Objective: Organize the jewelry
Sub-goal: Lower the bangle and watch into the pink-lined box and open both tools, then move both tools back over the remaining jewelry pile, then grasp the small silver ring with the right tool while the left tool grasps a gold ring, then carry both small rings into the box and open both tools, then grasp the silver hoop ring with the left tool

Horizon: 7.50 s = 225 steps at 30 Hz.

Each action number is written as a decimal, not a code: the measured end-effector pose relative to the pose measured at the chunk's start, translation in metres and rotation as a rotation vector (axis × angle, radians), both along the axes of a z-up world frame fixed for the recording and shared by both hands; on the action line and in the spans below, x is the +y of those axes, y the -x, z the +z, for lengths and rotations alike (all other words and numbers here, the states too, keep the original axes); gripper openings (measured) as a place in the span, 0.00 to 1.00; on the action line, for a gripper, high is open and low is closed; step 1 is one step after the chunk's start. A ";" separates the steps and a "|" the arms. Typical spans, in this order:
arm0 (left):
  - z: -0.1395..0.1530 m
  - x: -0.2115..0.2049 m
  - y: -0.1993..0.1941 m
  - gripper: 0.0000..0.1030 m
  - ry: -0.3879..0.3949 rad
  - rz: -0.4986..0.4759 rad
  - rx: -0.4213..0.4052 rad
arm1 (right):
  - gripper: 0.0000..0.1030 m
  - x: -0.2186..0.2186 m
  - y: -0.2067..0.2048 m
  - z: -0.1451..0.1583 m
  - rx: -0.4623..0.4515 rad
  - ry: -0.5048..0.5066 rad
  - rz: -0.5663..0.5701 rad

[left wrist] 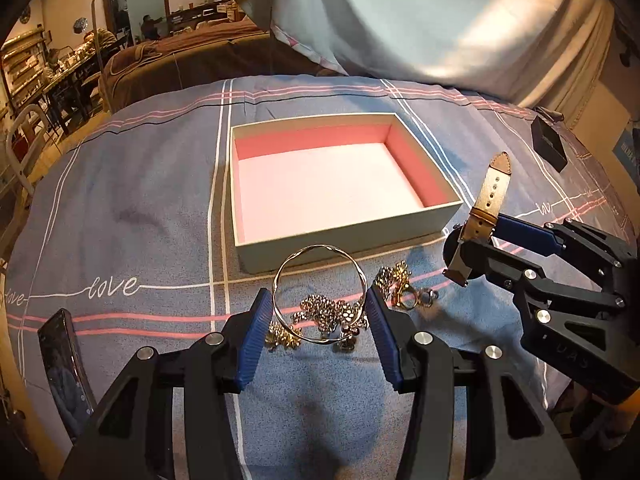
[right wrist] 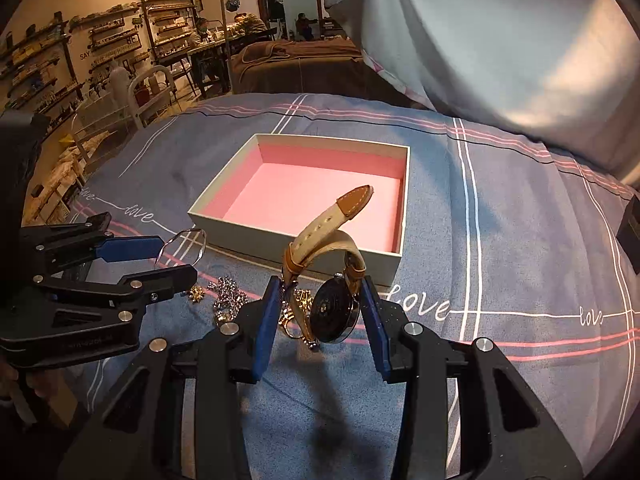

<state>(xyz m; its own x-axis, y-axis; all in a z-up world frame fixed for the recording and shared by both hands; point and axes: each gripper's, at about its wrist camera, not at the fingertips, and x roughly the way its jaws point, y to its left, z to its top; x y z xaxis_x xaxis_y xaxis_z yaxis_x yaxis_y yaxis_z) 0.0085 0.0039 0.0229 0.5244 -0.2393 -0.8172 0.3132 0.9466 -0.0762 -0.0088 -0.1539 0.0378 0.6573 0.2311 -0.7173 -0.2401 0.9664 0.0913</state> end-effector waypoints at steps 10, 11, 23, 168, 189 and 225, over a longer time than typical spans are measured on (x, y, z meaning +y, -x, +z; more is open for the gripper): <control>0.040 -0.014 -0.070 0.46 0.024 0.060 -0.066 | 0.39 0.005 -0.063 0.023 -0.035 0.026 -0.021; 0.038 -0.016 -0.078 0.46 0.026 0.068 -0.055 | 0.39 0.006 -0.070 0.021 -0.027 0.030 -0.021; 0.000 -0.019 -0.130 0.46 0.011 0.111 0.041 | 0.39 0.023 -0.117 -0.011 0.063 0.061 -0.003; -0.054 -0.013 0.010 0.16 -0.054 -0.093 0.043 | 0.19 0.014 0.009 -0.067 0.124 -0.001 0.090; 0.040 -0.008 -0.086 0.16 0.051 0.090 -0.091 | 0.19 0.034 -0.081 0.030 -0.067 0.058 0.053; -0.017 0.059 -0.022 0.84 -0.042 0.196 -0.020 | 0.64 0.059 -0.011 -0.046 -0.030 0.057 0.095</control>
<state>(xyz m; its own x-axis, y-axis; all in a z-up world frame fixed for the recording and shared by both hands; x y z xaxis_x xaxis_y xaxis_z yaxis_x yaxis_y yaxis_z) 0.0300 0.0631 0.0061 0.5739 -0.0968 -0.8132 0.1240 0.9918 -0.0305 0.0020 -0.0953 -0.0085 0.6557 0.2530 -0.7113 -0.3328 0.9426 0.0285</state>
